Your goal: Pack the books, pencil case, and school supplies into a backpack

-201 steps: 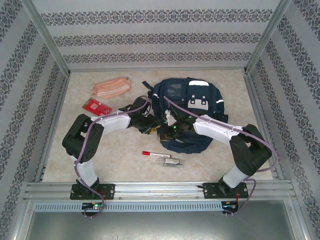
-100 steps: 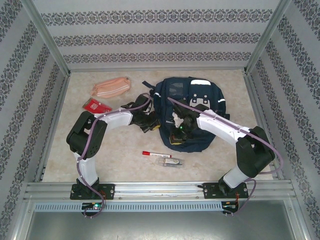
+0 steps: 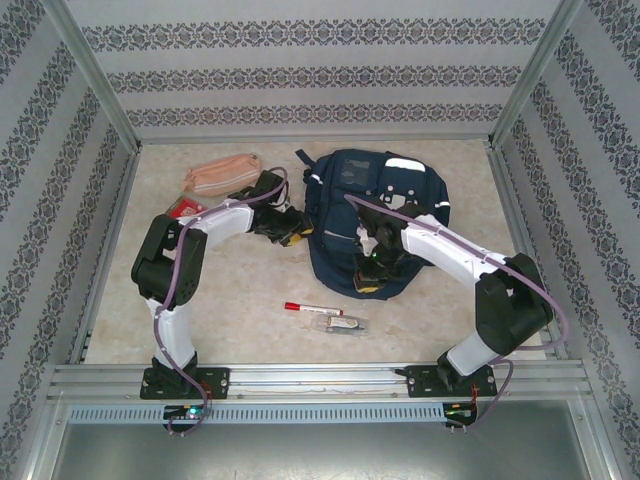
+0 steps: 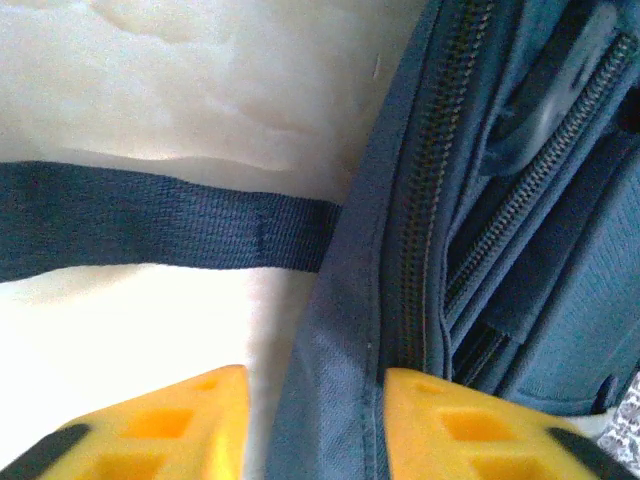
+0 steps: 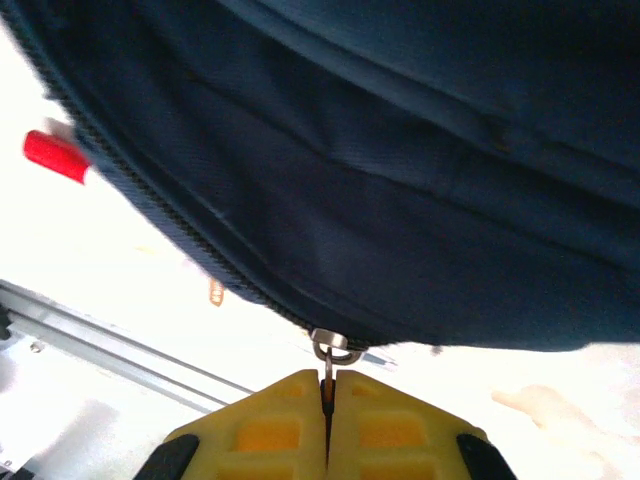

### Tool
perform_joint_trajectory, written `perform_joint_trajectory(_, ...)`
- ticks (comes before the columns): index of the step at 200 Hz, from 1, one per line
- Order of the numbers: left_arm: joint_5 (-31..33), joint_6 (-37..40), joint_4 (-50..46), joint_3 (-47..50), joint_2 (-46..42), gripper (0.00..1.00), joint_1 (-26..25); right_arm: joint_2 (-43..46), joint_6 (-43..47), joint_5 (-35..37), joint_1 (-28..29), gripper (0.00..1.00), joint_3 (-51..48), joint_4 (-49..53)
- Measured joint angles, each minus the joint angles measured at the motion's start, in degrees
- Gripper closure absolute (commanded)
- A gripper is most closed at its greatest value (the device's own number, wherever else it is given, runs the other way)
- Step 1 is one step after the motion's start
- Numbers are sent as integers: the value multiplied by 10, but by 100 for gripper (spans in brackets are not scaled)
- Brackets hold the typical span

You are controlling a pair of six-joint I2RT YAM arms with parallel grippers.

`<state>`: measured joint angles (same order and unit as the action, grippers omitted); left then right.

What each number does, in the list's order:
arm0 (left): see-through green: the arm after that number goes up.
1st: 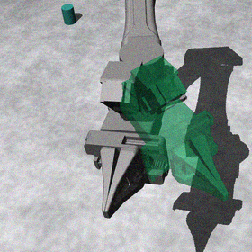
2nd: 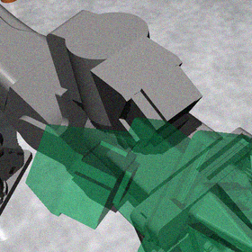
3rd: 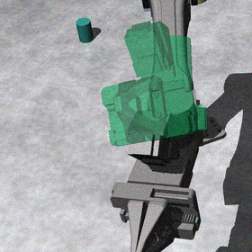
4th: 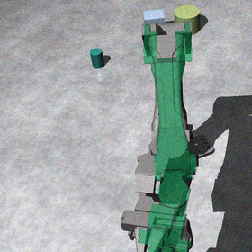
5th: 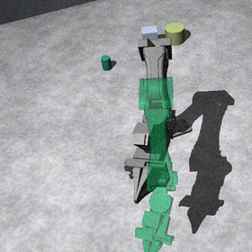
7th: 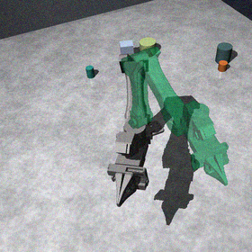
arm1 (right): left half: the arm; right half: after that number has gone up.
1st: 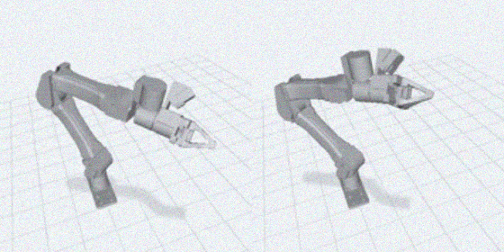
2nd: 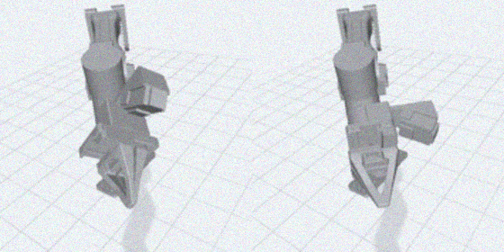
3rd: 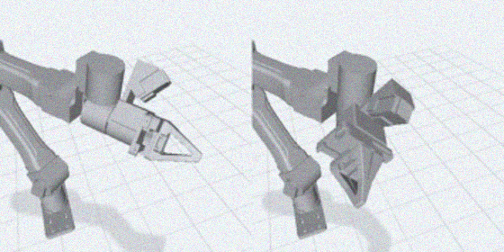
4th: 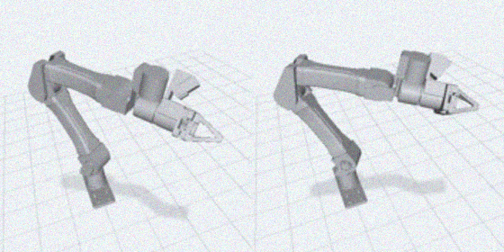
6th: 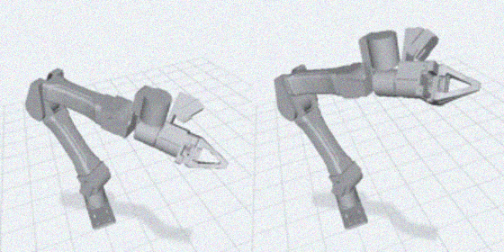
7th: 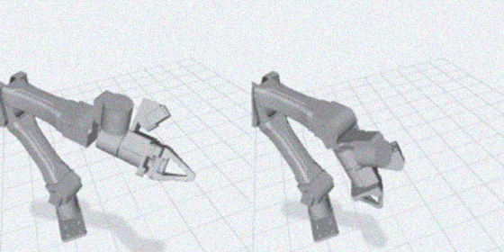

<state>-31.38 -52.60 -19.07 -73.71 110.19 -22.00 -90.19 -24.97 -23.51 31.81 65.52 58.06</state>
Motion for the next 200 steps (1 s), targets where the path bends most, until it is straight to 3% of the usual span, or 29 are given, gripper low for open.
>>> perform_joint_trajectory(29, 5, -10, -7, 77, -100, 43, 2, -19, -1, -10, 17, 100, 53, -6)
perform_joint_trajectory(58, 30, -42, -5, 116, -180, 41, -29, -35, 1, -43, 26, 100, 86, -21)
perform_joint_trajectory(89, 58, -99, 46, 141, -175, 40, -82, -59, 10, -63, 38, 100, 103, -32)
perform_joint_trajectory(121, 90, -137, 68, 142, -141, 42, -99, -59, 8, -68, 44, 100, 90, -58)
perform_joint_trajectory(134, 106, -139, 67, 139, -131, 52, -108, -59, 7, -64, 44, 100, 82, -65)
perform_joint_trajectory(148, 123, -142, 67, 138, -122, 88, -114, -54, 0, -54, 45, 100, 66, -70)
perform_joint_trajectory(157, 130, -144, 64, 138, -116, 100, -114, -48, -4, -44, 44, 100, 54, -71)
perform_joint_trajectory(200, 142, -103, 11, 79, -97, 100, -113, -11, -12, 43, 43, 100, 0, -59)
